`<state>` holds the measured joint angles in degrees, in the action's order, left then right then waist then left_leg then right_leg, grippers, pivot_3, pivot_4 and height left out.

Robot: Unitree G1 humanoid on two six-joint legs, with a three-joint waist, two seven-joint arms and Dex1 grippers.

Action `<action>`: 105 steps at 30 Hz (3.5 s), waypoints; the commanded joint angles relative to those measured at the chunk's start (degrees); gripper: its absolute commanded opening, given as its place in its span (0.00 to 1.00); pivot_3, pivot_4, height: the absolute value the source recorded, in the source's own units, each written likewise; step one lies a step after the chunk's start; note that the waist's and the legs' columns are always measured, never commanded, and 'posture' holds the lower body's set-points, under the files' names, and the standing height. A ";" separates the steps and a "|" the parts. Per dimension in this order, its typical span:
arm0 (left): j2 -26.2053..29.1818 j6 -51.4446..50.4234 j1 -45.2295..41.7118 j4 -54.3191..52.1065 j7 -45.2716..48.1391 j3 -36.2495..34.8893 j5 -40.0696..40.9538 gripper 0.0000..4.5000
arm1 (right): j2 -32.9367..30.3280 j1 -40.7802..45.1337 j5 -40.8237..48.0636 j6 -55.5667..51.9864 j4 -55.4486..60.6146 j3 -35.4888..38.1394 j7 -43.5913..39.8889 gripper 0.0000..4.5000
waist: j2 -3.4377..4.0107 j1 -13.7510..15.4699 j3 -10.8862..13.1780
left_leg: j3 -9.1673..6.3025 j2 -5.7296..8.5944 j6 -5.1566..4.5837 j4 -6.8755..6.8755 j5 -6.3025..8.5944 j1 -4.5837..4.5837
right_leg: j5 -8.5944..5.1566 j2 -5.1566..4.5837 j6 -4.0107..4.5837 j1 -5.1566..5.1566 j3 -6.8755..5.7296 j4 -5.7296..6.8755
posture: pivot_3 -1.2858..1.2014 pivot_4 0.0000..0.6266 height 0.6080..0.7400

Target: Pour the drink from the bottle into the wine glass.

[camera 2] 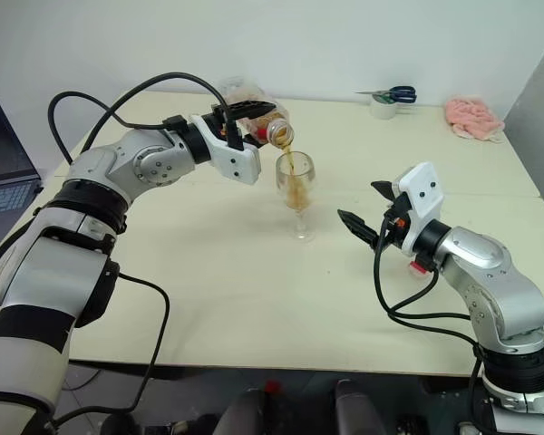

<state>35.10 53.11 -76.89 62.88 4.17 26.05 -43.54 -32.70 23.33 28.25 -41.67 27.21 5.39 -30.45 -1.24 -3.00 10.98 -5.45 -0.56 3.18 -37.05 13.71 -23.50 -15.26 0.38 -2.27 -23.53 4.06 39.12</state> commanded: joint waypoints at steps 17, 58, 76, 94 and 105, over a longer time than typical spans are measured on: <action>1.20 0.61 -3.45 0.18 -1.99 0.30 0.27 0.40 | 0.36 0.32 1.09 2.09 2.20 0.19 -1.43 1.00 | 0.00 -0.01 0.00 | 0.00 0.00 0.00 -0.02 0.00 0.00 | 0.00 0.00 0.00 0.00 0.00 0.04 | 0.52 0.24 1.00; 0.14 0.27 -3.49 0.99 -2.94 0.86 0.12 0.40 | 0.24 0.54 1.21 2.40 2.85 0.52 -1.88 1.00 | 0.00 -0.01 0.00 | 0.00 0.01 -0.02 -0.10 -0.02 0.03 | 0.00 0.00 0.00 0.00 0.00 0.21 | 0.52 0.24 1.00; -6.17 -10.18 2.38 0.38 23.93 -18.05 32.48 0.40 | -0.80 4.56 4.90 0.44 4.13 -0.08 -2.99 1.00 | 0.00 -0.32 0.00 | 0.01 0.01 -0.03 -0.14 -0.03 0.08 | 0.00 0.00 0.01 0.00 0.02 0.34 | 0.52 0.24 1.00; -10.32 -52.04 27.72 -22.68 14.21 -42.99 58.17 0.40 | 11.33 35.92 -0.46 -14.19 -10.35 -17.28 2.88 1.00 | -0.02 -1.11 -0.04 | -0.21 -0.04 -0.02 -0.24 -0.05 0.16 | -0.05 -0.04 0.10 -0.03 -0.12 0.67 | 0.52 0.24 1.00; -11.65 -52.03 32.43 -23.03 10.91 -41.57 55.89 0.99 | 11.58 36.34 -2.02 -13.14 -11.39 -17.44 -0.78 1.00 | -0.09 -0.27 -0.09 | -0.17 0.02 -0.01 -0.26 -0.04 0.13 | -0.05 -0.13 0.10 -0.04 -0.13 0.61 | 0.52 0.24 1.00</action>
<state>23.22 -0.54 -44.06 42.21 15.57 -15.61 12.79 -20.84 57.96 26.44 -55.94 14.29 -12.76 -30.40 -1.34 -3.26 10.89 -5.62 -0.53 3.17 -37.31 13.67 -23.37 -15.31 0.25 -2.16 -23.57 3.93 39.72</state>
